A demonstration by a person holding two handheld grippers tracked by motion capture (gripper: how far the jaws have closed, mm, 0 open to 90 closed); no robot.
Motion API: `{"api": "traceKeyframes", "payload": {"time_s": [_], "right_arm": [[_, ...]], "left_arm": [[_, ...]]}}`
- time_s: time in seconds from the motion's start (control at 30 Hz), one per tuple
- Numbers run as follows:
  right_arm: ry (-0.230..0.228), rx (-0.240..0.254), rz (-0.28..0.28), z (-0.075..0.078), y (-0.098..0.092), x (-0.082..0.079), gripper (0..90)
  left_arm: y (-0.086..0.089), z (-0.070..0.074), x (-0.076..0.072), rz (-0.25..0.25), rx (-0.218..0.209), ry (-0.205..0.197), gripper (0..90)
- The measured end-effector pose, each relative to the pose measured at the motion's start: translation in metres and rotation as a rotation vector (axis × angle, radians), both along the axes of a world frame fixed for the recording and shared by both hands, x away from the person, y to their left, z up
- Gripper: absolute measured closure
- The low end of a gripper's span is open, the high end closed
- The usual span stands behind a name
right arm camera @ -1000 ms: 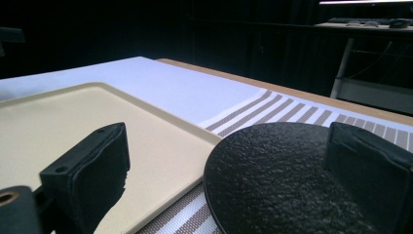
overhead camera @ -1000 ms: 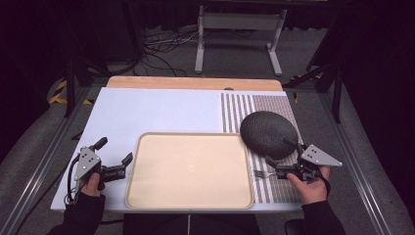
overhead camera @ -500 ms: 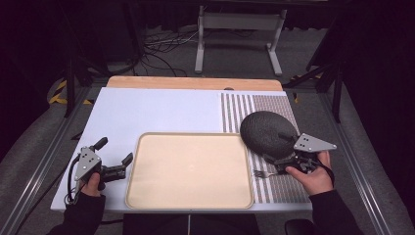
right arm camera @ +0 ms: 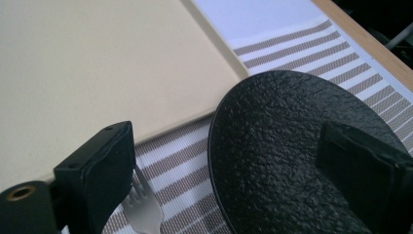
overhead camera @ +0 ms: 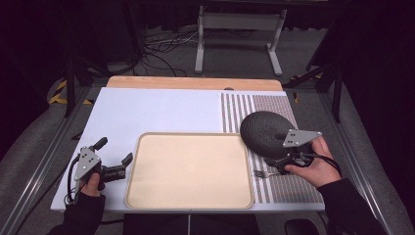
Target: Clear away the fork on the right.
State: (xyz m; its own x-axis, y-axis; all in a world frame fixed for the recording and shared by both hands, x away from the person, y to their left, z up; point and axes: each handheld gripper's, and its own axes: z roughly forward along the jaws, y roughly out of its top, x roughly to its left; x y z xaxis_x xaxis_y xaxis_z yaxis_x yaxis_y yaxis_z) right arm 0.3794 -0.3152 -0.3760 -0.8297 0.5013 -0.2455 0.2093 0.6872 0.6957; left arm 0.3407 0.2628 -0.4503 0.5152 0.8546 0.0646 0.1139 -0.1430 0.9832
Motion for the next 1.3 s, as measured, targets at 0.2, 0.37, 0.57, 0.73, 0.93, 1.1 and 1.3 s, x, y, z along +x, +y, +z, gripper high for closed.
{"api": "traceKeyframes", "payload": {"time_s": [0.2, 0.37, 0.57, 0.73, 0.93, 1.1, 1.3], "right_arm": [[0.035, -0.093, 0.031, 0.004, 0.005, 0.002, 8.7], [0.053, -0.156, 0.049, 0.003, 0.008, 0.003, 8.8], [0.075, -0.218, 0.071, 0.002, 0.011, 0.005, 8.9], [0.106, -0.286, 0.097, 0.002, 0.014, 0.006, 8.9], [0.144, -0.341, 0.111, 0.001, 0.016, 0.008, 9.1], [0.172, -0.370, 0.128, 0.000, 0.016, 0.008, 9.2], [0.210, -0.426, 0.138, -0.002, 0.018, 0.009, 9.5]], "left_arm": [[0.000, 0.000, 0.000, -0.001, 0.000, 0.000, 0.2], [0.000, 0.000, 0.000, -0.001, 0.005, 0.000, 0.2], [0.000, 0.000, 0.000, -0.001, 0.006, 0.000, 0.2], [0.001, 0.000, 0.000, -0.001, 0.005, -0.001, 0.2], [0.000, 0.000, 0.000, 0.001, 0.004, -0.003, 0.2], [0.000, 0.000, 0.000, 0.001, 0.000, -0.003, 0.2], [0.000, 0.000, 0.000, 0.000, 0.004, 0.000, 0.2]]}}
